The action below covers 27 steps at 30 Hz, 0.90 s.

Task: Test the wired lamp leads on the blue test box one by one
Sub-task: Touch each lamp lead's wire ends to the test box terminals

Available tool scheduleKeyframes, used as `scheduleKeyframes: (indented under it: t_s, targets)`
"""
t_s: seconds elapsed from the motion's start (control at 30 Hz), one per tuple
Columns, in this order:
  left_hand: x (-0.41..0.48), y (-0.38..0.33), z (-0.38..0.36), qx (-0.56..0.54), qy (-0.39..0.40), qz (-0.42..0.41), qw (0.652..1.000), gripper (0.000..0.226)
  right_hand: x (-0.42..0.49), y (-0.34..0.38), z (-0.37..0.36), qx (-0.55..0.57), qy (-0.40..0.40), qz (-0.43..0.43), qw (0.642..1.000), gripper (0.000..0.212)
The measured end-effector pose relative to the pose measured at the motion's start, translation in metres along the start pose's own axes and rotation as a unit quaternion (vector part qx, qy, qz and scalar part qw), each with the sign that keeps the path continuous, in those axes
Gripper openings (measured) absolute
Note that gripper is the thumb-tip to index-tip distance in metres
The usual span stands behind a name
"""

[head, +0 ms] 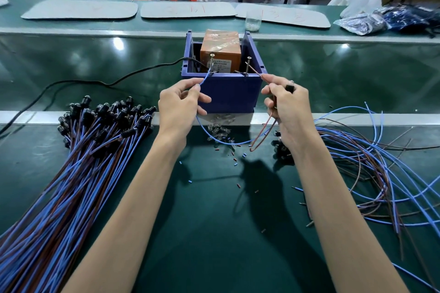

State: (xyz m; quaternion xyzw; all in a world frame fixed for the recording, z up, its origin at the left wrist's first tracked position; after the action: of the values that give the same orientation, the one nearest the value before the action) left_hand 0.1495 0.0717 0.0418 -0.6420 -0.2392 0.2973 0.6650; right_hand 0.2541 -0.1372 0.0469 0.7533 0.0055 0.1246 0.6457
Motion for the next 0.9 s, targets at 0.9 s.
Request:
scheduleKeyframes:
  t_s: [0.9]
  targets:
    - [-0.0056, -0.0063, 0.0063, 0.012, 0.018, 0.006, 1.000, 0.022, 0.0044, 0.0018, 0.0021, 0.035, 0.003, -0.009, 0.999, 0.034]
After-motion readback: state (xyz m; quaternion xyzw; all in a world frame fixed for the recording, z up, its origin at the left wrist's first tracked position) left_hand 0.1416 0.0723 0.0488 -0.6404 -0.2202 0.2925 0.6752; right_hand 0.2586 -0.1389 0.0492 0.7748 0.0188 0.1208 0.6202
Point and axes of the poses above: each hand's wrist, its own x-axis towards the middle knuckle, its own z-axis out of the back of the hand, y = z × x, the point moved 10 cm from there along x, towards the middle knuckle, and after that the axes turned 10 degrees about z, right-handed, at the moved point
